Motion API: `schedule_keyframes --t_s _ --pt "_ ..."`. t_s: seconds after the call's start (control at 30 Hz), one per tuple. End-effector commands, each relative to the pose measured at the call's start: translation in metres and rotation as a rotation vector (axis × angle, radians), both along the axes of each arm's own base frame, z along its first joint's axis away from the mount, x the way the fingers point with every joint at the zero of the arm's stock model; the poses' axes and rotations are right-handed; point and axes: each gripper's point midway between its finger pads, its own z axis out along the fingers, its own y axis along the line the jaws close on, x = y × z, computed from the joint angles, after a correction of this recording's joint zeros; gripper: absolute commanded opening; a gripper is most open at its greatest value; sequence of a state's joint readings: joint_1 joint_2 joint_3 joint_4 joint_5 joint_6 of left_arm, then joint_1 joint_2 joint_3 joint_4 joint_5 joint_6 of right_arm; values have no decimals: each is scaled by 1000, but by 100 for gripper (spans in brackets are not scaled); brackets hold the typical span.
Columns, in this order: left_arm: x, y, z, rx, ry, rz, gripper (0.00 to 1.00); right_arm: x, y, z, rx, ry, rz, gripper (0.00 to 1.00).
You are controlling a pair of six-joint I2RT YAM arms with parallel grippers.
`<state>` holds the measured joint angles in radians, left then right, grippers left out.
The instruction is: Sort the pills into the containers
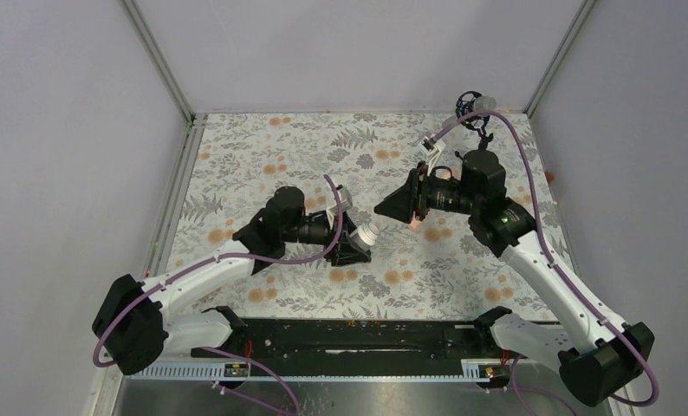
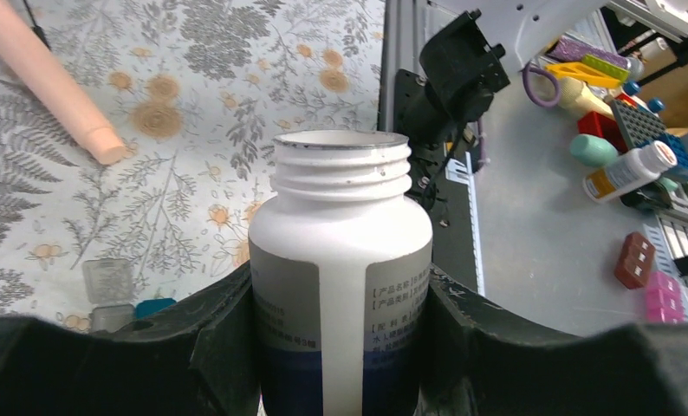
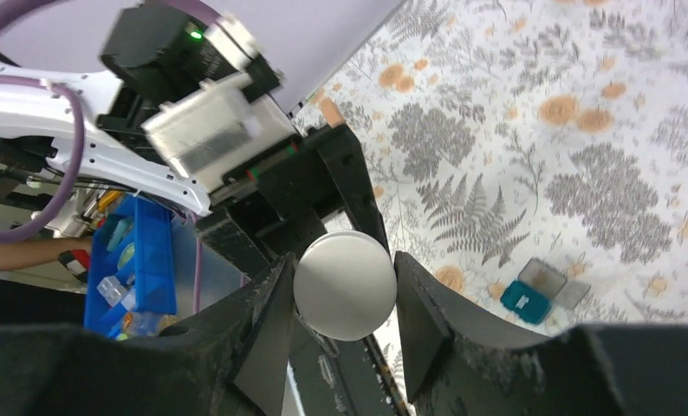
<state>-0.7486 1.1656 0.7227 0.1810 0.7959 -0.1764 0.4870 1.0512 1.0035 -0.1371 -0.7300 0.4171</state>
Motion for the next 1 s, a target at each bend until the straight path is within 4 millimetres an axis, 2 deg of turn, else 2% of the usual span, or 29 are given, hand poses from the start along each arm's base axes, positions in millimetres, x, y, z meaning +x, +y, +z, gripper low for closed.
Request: schedule_keyframes --t_s 0.0,0.13,0.23,0.33,0.53,0.77,0.87,0.97 --pt "-11 0 17 -62 -54 -74 0 -4 0 34 55 -226 62 30" --pt "9 1 7 -4 -56 42 0 19 -9 12 -29 -117 -80 36" --pt "35 9 -12 96 -57 191 0 41 -28 -19 -141 -47 -257 39" --pt "54 20 -32 196 -74 297 0 54 -48 -50 -241 11 -395 39" --pt "70 37 -70 354 -137 368 0 56 -66 -100 -312 102 -499 39" --pt "88 55 -118 647 -212 387 0 56 -80 -137 -379 154 -570 38" --pt "95 58 -129 708 -251 376 0 57 -90 -150 -422 155 -609 39" --pt "99 57 -131 726 -273 367 0 55 -99 -165 -469 172 -637 39"
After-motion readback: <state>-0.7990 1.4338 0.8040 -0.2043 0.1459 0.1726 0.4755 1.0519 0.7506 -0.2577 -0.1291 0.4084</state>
